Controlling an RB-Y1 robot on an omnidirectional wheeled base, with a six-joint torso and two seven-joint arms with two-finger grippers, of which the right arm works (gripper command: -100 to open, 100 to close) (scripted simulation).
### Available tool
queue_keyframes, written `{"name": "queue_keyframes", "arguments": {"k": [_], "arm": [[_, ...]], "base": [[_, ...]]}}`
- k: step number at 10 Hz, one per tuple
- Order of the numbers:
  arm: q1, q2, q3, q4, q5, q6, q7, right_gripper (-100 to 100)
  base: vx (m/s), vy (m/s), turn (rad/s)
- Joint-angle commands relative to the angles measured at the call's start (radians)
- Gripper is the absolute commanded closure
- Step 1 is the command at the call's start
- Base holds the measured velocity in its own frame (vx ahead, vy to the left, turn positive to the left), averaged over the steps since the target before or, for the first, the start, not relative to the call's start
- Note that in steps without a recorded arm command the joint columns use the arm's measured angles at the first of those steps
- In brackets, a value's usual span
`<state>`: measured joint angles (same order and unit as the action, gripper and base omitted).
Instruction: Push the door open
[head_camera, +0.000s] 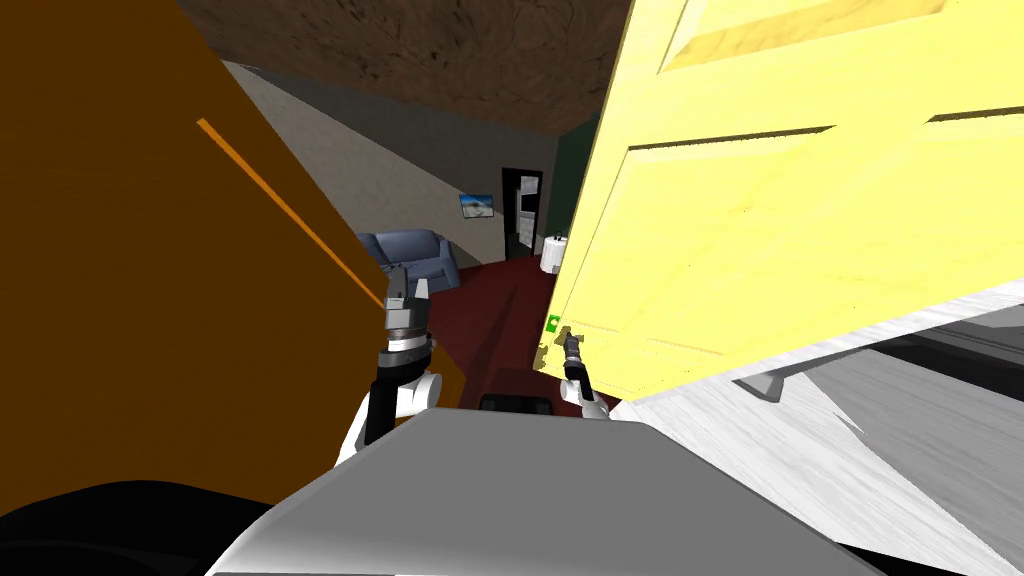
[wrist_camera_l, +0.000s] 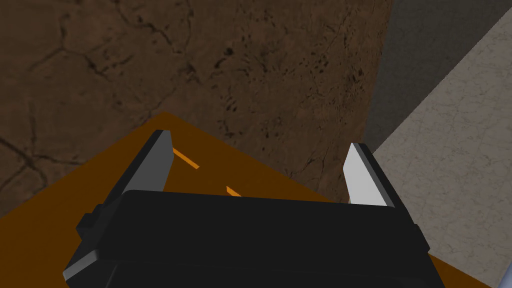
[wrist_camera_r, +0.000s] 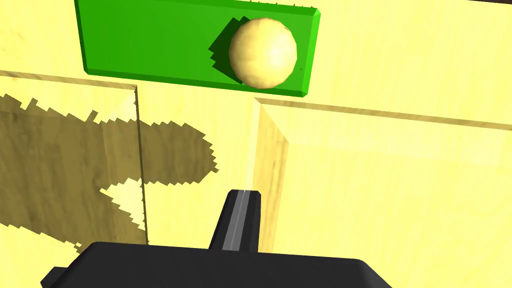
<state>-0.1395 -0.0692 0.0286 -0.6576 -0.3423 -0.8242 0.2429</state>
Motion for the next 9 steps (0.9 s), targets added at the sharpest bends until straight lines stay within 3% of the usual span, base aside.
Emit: {"name": "queue_keyframes", "arguments": {"k": [1,2,4,5,7,9], "arm": [[-0.019,0.006,0.011,0.035,-0.012,-0.015,0.008,-100],[-0.026,0.03,0.041,0.043,-0.041,-0.02,0.033,-100],[-0.029,0.041,0.051,0.046,-0.051,-0.022,0.041,-100],[-0.034,0.078,0.077,0.052,-0.076,-0.027,0.062,-100],[-0.038,0.11,0.093,0.056,-0.092,-0.031,0.076,-100],[-0.054,0.062,0.083,0.077,-0.09,-0.033,0.062,-100]], "base": [[-0.146,-0.013,-0.058],[-0.16,0.015,-0.186],[-0.113,0.026,-0.082],[-0.077,0.044,-0.112],[-0.093,0.092,-0.101],[0.039,0.01,-0.003]]}}
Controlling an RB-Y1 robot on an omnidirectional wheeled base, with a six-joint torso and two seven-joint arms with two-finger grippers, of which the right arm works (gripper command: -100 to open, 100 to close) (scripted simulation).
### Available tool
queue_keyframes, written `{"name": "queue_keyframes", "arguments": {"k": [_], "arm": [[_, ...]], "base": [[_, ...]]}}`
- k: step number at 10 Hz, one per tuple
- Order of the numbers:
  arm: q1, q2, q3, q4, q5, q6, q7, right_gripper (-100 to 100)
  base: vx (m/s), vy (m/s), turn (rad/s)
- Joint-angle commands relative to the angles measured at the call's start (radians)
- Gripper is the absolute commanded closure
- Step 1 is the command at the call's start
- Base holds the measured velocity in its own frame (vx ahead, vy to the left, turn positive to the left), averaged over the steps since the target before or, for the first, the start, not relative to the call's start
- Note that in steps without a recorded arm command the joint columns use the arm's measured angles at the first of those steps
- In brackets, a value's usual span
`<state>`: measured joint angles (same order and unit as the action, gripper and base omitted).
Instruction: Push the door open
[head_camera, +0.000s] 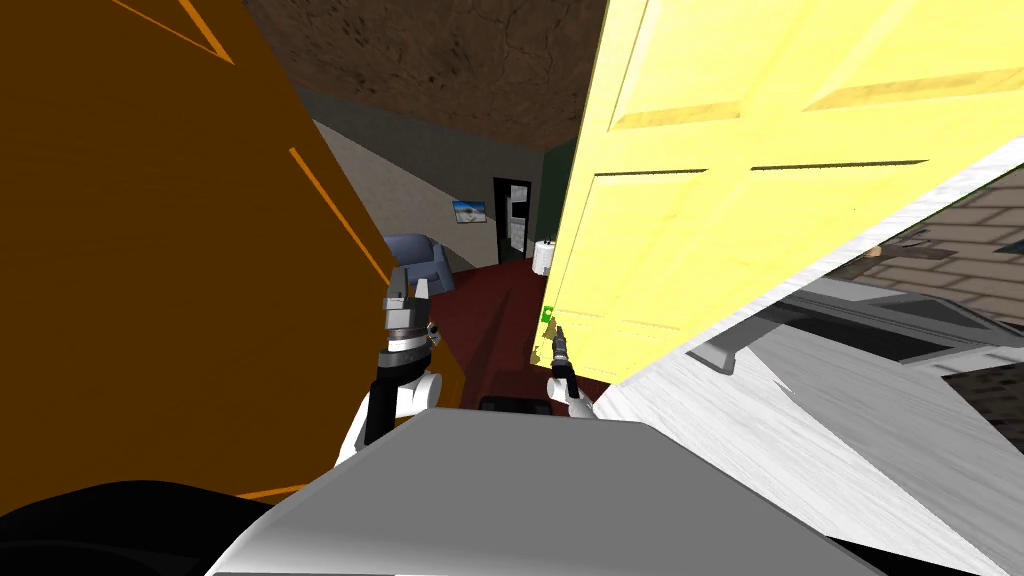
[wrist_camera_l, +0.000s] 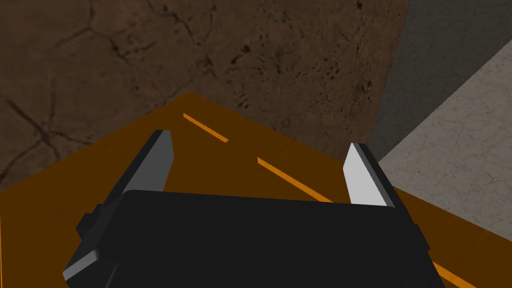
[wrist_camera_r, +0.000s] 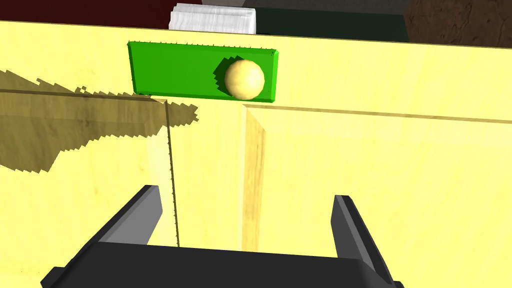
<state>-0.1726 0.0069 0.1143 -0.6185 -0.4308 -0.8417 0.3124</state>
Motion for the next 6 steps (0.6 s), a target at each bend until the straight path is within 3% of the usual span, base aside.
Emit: {"name": "queue_keyframes", "arguments": {"k": [1,2,4,6], "arm": [[-0.02,-0.014,-0.002,0.037,-0.001,-0.016,-0.007,-100],[-0.022,-0.031,-0.005,0.039,-0.003,-0.017,-0.008,-100],[-0.023,-0.037,-0.009,0.041,-0.004,-0.018,-0.009,-100],[-0.024,-0.03,-0.012,0.044,-0.005,-0.019,-0.01,-100]], "base": [[0.152,-0.053,0.012],[0.194,-0.026,0.032],[0.218,-0.016,0.021],[0.23,0.034,0.032]]}}
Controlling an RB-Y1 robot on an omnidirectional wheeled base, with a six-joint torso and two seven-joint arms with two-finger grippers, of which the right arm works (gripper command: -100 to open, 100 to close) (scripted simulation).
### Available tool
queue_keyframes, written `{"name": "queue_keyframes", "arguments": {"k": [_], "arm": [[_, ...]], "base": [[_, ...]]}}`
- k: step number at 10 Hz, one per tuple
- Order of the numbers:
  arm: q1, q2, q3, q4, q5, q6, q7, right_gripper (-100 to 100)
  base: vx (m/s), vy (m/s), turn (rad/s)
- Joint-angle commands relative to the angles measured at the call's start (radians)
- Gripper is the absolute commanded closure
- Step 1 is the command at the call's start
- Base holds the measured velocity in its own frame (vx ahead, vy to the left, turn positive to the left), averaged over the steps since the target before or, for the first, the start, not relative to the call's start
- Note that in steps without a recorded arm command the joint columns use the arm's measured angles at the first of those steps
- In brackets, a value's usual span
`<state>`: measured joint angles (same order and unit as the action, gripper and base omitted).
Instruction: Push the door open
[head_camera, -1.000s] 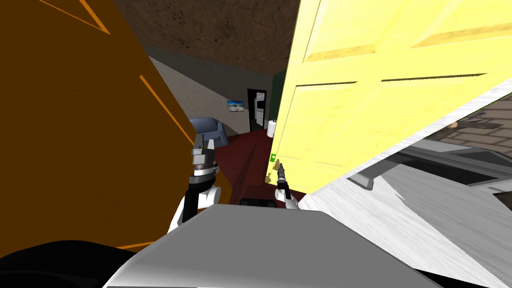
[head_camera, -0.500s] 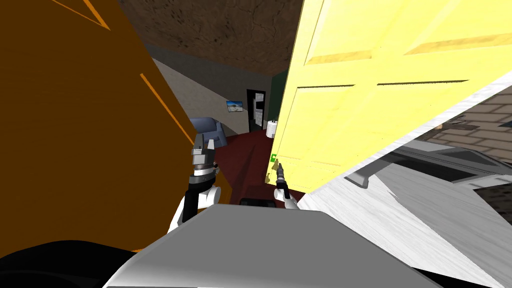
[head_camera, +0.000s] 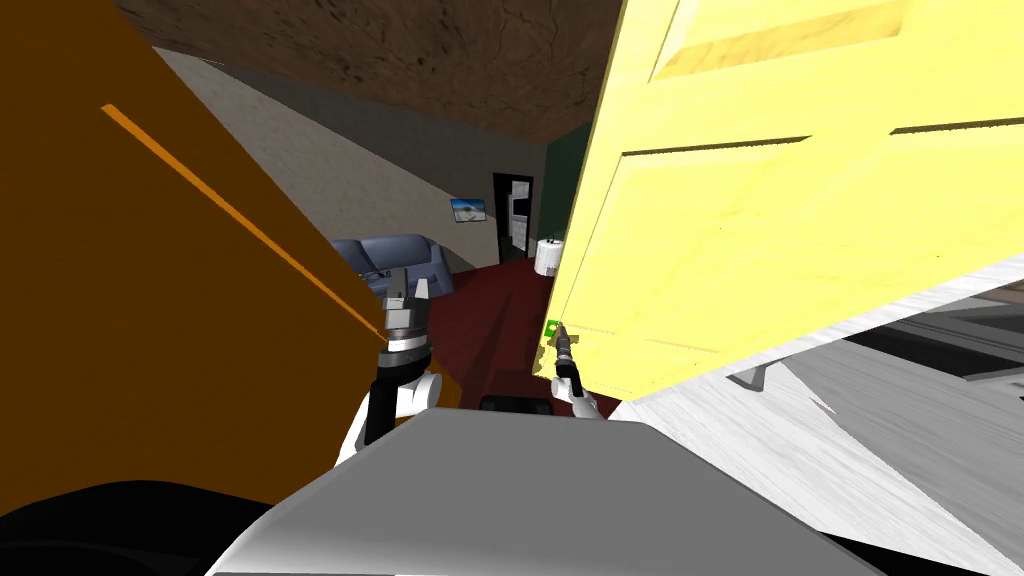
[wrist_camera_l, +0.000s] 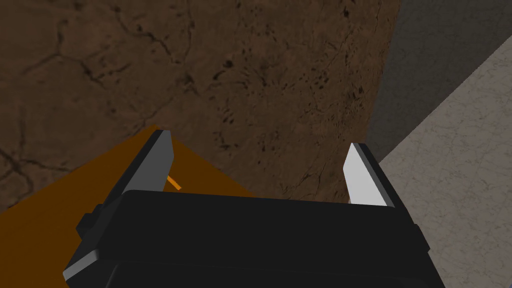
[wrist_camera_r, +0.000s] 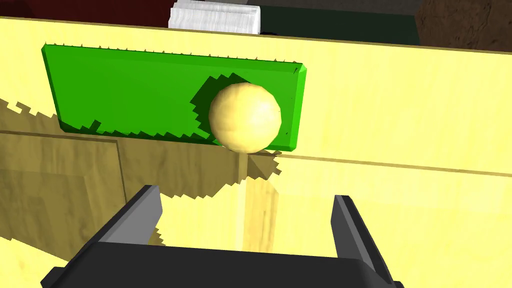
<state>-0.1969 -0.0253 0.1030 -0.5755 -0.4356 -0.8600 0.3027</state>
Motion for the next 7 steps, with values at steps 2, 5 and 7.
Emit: {"name": "queue_keyframes", "arguments": {"k": [2,5,7], "arm": [[-0.001,0.032,-0.005,0.003,-0.002,-0.002,-0.002,-100],[-0.007,0.022,-0.004,0.012,-0.002,-0.005,-0.004,100],[-0.007,0.022,-0.004,0.012,-0.002,-0.005,-0.004,100]], "base": [[0.204,0.037,0.03],[0.011,0.003,0.003],[-0.017,-0.003,0.005]]}}
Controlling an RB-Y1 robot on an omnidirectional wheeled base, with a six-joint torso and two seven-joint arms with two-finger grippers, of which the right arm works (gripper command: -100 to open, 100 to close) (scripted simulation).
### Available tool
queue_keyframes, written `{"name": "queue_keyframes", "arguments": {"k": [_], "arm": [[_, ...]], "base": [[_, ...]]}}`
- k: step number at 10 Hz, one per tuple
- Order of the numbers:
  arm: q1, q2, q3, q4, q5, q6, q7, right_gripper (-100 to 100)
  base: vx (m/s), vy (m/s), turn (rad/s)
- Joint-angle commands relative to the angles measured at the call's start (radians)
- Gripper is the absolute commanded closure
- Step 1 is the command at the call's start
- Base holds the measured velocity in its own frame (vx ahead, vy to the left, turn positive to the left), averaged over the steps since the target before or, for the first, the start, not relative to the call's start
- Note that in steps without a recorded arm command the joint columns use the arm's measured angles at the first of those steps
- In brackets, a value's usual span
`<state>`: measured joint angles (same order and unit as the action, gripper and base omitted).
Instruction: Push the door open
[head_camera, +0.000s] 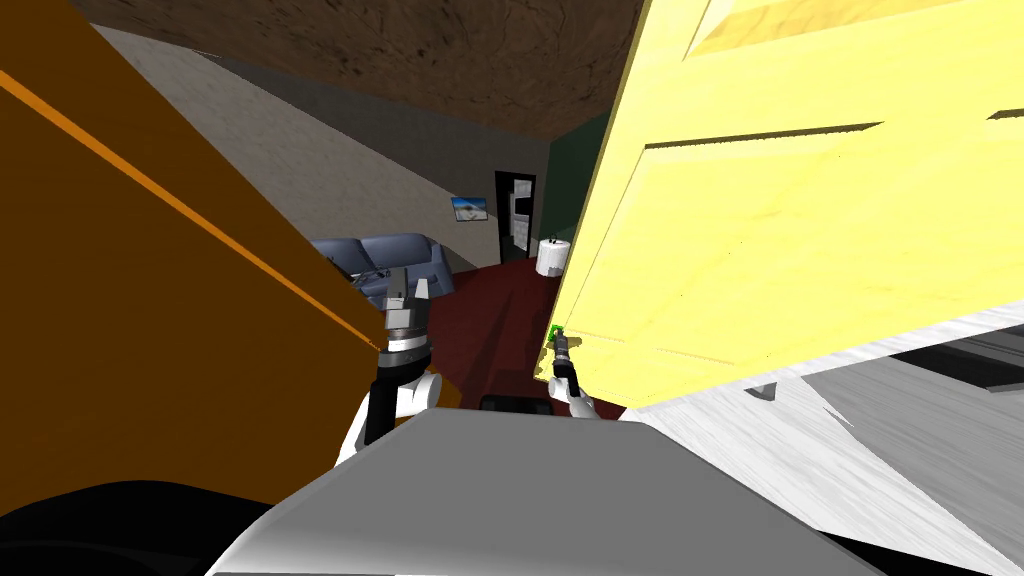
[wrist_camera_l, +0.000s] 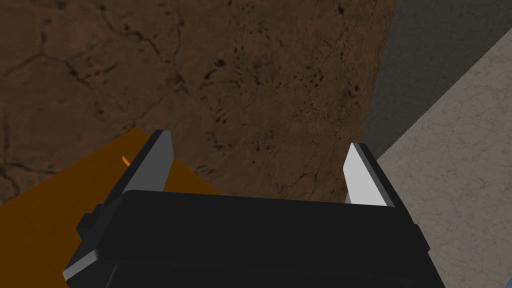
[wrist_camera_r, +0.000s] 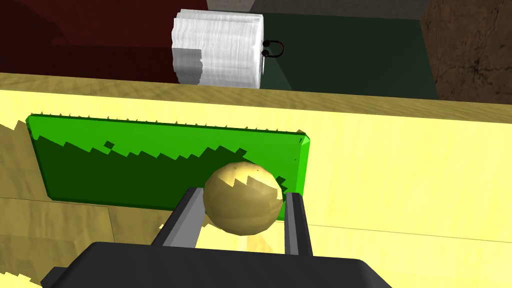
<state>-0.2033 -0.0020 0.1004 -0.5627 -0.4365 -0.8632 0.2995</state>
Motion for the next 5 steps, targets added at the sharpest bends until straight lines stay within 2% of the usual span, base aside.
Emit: {"name": "queue_keyframes", "arguments": {"k": [1,2,3,5], "arm": [[0.0,-0.001,-0.001,-0.001,-0.001,-0.002,-0.001,100],[0.0,-0.001,-0.001,-0.001,-0.001,-0.002,-0.001,100],[0.0,-0.015,-0.017,0.001,-0.016,-0.005,0.014,100],[-0.001,-0.023,-0.033,0.001,-0.03,-0.011,0.027,100]], "base": [[-0.007,0.002,-0.002],[0.0,0.0,0.0],[0.101,0.022,-0.01],[0.189,0.04,-0.048]]}}
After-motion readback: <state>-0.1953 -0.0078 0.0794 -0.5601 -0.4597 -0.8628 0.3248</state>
